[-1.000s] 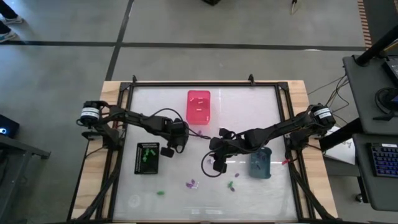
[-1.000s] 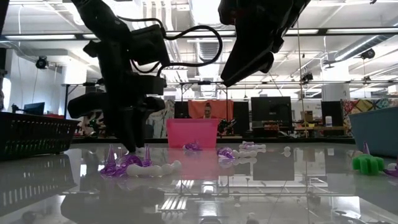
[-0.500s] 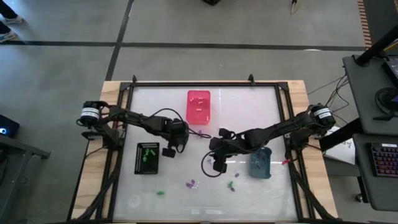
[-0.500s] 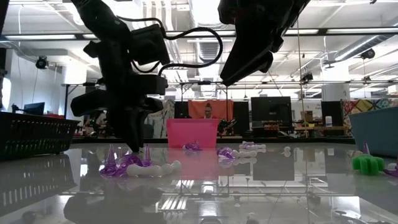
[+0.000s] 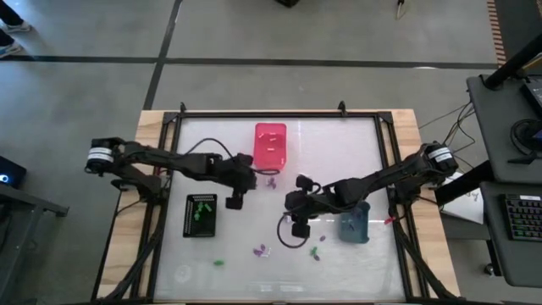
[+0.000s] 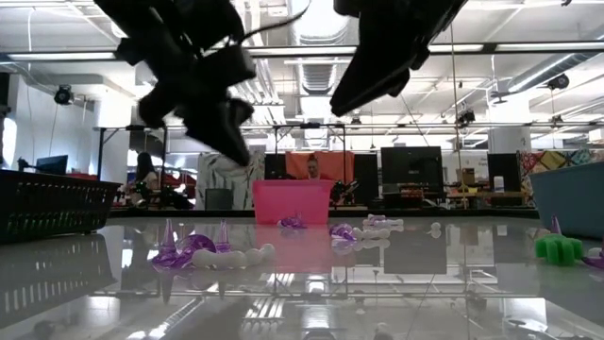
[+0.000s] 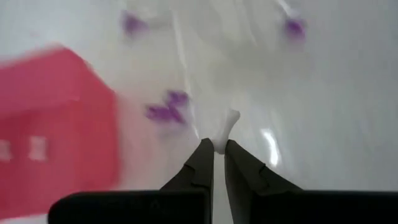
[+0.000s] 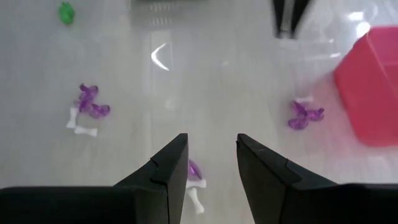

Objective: Sort Halloween decoration
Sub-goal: Put the bone toy into the red bin, then put the witch hat toy into the blue bin

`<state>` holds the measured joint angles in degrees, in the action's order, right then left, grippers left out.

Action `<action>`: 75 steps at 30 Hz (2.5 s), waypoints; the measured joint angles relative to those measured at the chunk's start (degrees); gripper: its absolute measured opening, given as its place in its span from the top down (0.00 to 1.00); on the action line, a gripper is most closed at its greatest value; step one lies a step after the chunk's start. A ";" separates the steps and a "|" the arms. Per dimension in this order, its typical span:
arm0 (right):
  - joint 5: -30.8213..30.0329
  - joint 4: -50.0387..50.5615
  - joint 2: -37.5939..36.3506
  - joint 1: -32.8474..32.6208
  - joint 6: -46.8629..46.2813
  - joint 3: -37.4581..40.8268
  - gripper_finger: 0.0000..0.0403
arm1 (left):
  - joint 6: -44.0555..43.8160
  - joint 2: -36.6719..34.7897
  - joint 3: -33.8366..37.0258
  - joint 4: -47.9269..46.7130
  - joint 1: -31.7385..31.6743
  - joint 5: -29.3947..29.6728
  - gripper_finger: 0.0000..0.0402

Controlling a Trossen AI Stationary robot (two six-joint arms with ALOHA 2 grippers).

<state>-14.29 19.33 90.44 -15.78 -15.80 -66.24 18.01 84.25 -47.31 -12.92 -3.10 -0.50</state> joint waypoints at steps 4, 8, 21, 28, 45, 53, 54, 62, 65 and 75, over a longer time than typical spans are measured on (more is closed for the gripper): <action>-0.80 -1.79 -0.34 -0.92 0.38 0.00 0.68 | -0.88 -1.47 0.09 10.36 -1.10 3.05 1.00; -0.82 -2.43 -0.73 -1.46 0.71 0.00 0.68 | -1.51 -1.33 0.00 18.53 -4.23 4.46 1.00; -0.92 -1.96 -1.91 -2.24 0.81 0.00 0.68 | -9.18 6.25 -4.17 19.89 -20.02 9.02 1.00; -0.89 -1.16 -1.91 -2.23 0.44 0.00 0.68 | -10.18 9.75 -4.75 19.60 -21.28 8.99 0.94; -2.38 -1.14 -1.91 -2.02 -3.03 0.00 0.68 | -14.26 7.40 -5.53 17.26 -19.65 10.07 0.75; -2.38 -1.18 -1.91 -1.93 -4.07 0.02 0.68 | -16.20 -0.46 -5.32 16.84 -11.32 10.19 0.74; -2.38 -1.16 -1.91 -1.93 -4.23 0.02 0.68 | -16.20 -1.54 -5.13 16.75 -9.89 10.48 0.74; -2.35 -1.47 -1.72 -1.91 -5.29 0.02 0.68 | -19.46 -9.63 -1.28 16.78 2.19 16.60 0.74; -2.32 -2.14 -1.18 -1.63 -5.29 0.02 0.68 | -21.90 -12.11 1.13 16.97 6.94 19.78 0.74; -2.27 -4.08 1.59 -0.66 -3.77 0.09 0.68 | -28.55 -17.07 8.56 21.45 20.07 32.37 0.74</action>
<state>-16.56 15.26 92.03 -16.45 -19.57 -66.15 -10.54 67.17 -38.74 8.53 16.97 31.87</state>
